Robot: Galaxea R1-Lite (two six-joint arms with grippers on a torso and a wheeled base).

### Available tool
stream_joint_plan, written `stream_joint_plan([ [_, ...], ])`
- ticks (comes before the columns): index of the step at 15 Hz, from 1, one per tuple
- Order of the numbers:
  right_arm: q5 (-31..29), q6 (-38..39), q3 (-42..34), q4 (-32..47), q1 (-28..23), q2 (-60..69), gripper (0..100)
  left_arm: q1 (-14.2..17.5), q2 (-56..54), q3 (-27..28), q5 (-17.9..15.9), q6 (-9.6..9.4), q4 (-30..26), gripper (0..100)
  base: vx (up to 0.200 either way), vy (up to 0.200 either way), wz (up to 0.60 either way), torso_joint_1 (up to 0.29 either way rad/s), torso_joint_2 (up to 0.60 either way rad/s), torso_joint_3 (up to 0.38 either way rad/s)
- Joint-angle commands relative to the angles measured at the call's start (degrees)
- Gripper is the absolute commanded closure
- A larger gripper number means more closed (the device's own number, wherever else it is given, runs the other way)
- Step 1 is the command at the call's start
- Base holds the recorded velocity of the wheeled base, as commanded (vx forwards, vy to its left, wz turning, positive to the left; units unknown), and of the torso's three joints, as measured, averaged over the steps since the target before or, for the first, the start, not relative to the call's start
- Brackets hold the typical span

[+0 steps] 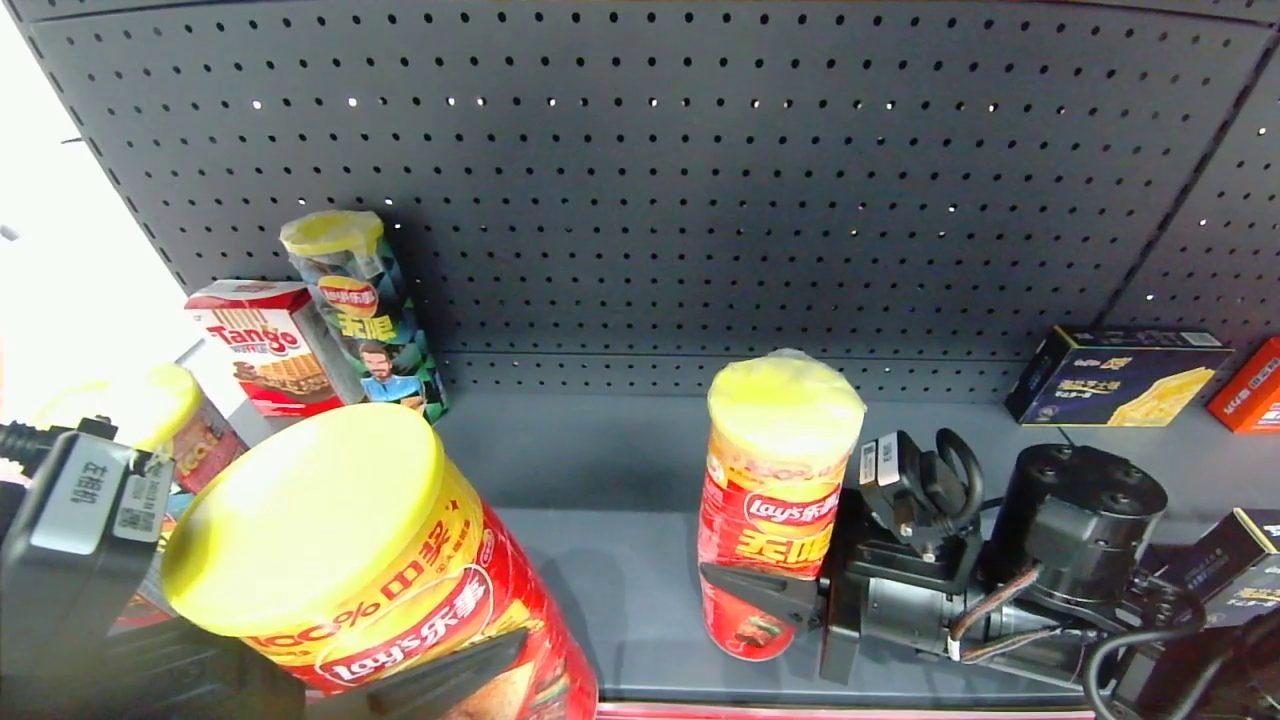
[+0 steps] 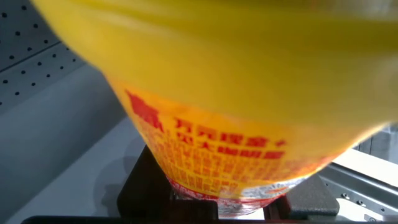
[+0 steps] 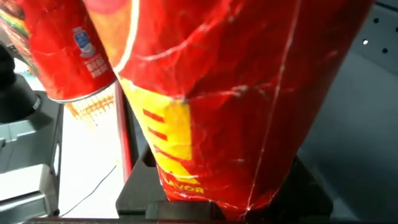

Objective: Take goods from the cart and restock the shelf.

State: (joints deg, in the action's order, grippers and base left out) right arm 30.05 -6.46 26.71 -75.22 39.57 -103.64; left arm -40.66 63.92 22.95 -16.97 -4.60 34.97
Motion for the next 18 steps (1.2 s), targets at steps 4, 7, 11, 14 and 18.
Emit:
stream_joint_plan([
  [4,0.0,-0.7,-1.1,-1.9,-0.1,-2.8,100,0.4,0.0,-0.3,0.0,0.03,0.0,100,0.000,0.000,0.00,0.000,0.00,0.000],
  [7,0.1,-0.8,-1.7,-2.7,-0.5,-2.4,0,0.4,0.0,-0.4,0.0,0.03,0.0,100,0.000,0.000,0.00,0.000,0.00,0.000],
  [11,0.1,-0.7,-3.4,-3.4,-0.7,0.3,0,0.4,0.0,-0.5,-0.1,0.03,0.1,100,0.000,0.000,0.00,0.000,0.00,0.000],
  [14,0.1,-0.7,-6.4,-3.2,-1.3,6.3,0,0.4,0.0,-0.5,0.0,0.03,0.0,100,0.000,0.000,0.00,0.000,0.00,0.000],
  [18,0.2,-0.6,-12.8,-2.9,-3.7,18.0,0,0.4,0.0,-0.5,0.0,0.03,0.0,100,0.000,0.000,0.00,0.000,0.00,0.000],
])
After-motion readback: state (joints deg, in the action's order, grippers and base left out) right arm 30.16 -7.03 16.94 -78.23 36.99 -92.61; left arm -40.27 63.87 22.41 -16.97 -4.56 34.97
